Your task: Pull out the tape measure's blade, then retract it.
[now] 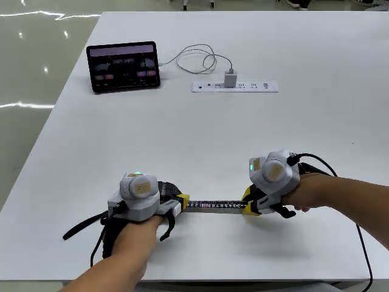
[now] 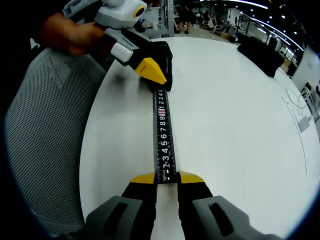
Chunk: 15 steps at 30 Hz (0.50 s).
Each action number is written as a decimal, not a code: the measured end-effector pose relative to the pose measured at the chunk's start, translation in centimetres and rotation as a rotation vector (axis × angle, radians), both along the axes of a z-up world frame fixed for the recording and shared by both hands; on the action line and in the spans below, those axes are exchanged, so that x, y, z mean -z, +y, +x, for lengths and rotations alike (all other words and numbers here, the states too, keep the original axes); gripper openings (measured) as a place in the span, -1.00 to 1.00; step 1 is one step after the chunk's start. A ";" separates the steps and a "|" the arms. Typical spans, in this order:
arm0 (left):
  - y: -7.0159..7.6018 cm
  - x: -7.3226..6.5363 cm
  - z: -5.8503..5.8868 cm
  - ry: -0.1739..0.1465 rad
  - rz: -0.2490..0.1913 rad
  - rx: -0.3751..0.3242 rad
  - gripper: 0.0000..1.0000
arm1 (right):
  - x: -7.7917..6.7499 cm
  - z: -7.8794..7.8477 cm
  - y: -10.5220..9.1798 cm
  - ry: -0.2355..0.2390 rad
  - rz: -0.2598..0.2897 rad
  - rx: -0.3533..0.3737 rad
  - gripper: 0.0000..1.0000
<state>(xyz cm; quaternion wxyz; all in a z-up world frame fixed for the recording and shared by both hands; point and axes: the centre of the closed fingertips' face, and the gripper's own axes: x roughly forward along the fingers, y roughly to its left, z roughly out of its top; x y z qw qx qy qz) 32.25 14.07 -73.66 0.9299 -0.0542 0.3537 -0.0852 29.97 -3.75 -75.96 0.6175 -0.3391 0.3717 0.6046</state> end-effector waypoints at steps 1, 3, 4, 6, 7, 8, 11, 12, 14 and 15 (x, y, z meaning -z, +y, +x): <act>0.0 0.0 0.0 0.000 0.000 0.000 0.28 | 0.0 0.0 0.1 0.000 0.000 -0.002 -0.78; 0.0 0.0 0.0 0.001 0.000 0.000 0.28 | 0.0 0.0 0.2 0.001 0.000 -0.004 -0.78; 0.0 0.0 0.0 0.002 -0.001 0.001 0.28 | 0.0 0.0 0.3 0.001 0.000 -0.005 -0.78; 0.0 0.0 0.0 0.002 -0.001 0.000 0.28 | 0.1 0.0 0.4 0.002 0.000 -0.006 -0.78; 0.0 0.0 0.0 0.002 -0.001 0.000 0.28 | 0.1 0.0 0.5 0.002 0.000 -0.005 -0.78; 0.0 0.0 0.0 0.002 -0.001 0.000 0.28 | 0.1 0.0 0.6 0.003 0.001 -0.006 -0.78; 0.0 0.0 0.0 0.002 -0.001 0.000 0.28 | 0.1 -0.1 0.8 0.002 0.003 -0.011 -0.78; 0.0 0.0 0.0 0.002 -0.001 0.000 0.28 | 0.1 -0.1 0.8 0.006 0.006 -0.001 -0.78; 0.0 0.0 0.0 0.001 -0.002 0.000 0.28 | 0.1 -0.1 0.9 0.007 0.009 0.001 -0.78; 0.0 0.0 0.0 0.001 -0.002 0.000 0.28 | 0.1 -0.1 1.0 0.004 0.010 -0.004 -0.78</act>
